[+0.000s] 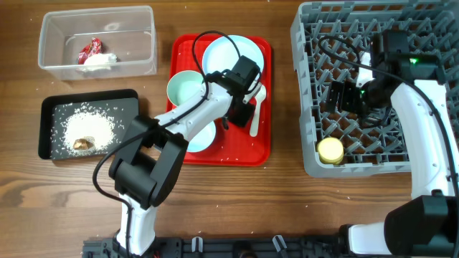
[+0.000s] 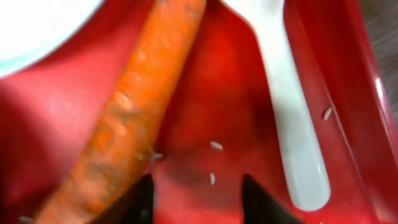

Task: Sort waste into correct bins and load items into the dishwasher rack
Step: 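Grasp the carrot with the left gripper and carry it to the black tray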

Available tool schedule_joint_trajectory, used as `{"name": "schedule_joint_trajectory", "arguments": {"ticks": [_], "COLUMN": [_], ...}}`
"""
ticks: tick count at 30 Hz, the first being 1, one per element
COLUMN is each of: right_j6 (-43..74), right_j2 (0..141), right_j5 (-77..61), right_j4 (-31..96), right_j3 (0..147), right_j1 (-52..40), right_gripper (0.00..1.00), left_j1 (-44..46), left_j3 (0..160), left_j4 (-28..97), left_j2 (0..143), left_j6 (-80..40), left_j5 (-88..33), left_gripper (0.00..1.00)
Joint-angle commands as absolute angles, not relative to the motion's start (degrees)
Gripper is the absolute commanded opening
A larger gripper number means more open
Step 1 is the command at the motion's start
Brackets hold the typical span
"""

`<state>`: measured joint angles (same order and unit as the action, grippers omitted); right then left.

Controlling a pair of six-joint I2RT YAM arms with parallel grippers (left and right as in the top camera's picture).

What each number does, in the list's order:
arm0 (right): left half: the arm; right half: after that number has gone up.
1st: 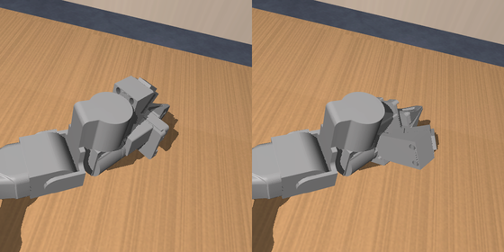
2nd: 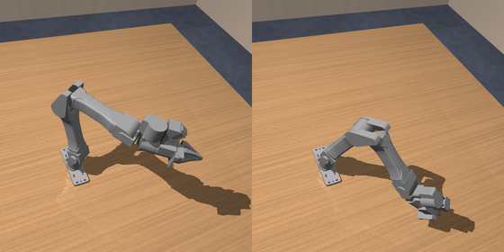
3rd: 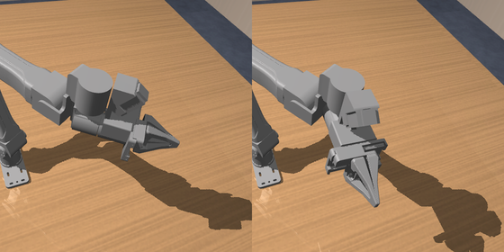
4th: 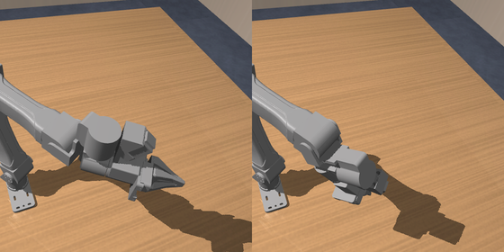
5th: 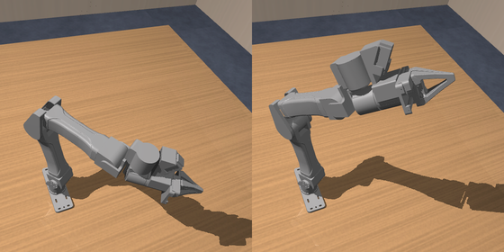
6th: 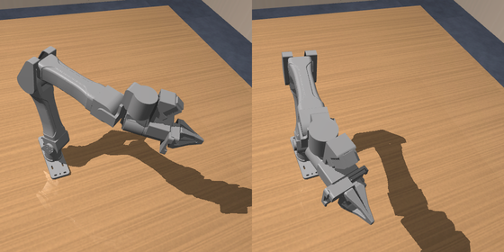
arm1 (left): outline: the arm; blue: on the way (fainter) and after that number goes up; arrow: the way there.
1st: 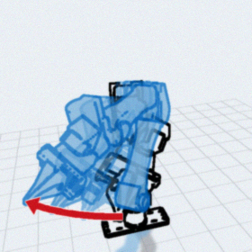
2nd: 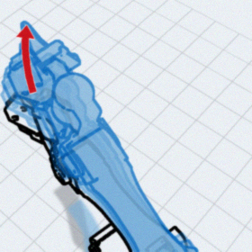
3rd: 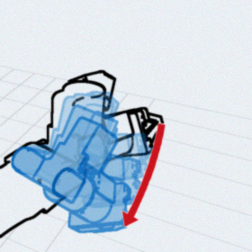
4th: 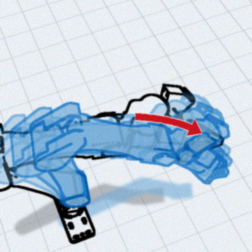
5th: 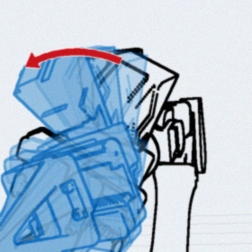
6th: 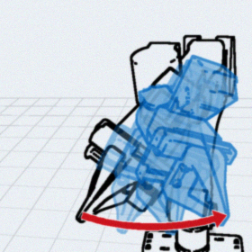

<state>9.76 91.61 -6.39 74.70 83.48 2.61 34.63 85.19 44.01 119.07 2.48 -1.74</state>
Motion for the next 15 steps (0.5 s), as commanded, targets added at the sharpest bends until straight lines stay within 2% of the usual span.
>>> {"name": "schedule_joint_trajectory", "arguments": {"ticks": [1,4,12,15], "right_j6": [8.97,8.97,8.73,8.49], "right_j2": [91.35,91.35,91.35,91.35], "right_j5": [-7.16,-7.14,-7.14,-7.11], "right_j4": [74.08,74.22,74.19,74.19], "right_j3": [84.51,84.51,84.51,84.51], "right_j1": [2.46,2.48,2.46,2.48], "right_gripper": [1.0,1.0,1.0,1.0], "left_j1": [34.59,34.15,29.71,30.0], "left_j3": [89.84,91.09,90.87,90.87], "left_j4": [47.75,46.72,40.97,44.27], "left_j2": [117.51,117.12,124.55,124.97], "left_j6": [2.13,5.72,10.33,10.31], "left_j5": [-0.03,5.3,5.19,2.5], "left_gripper": [0.59,0.63,0.6,0.46]}}
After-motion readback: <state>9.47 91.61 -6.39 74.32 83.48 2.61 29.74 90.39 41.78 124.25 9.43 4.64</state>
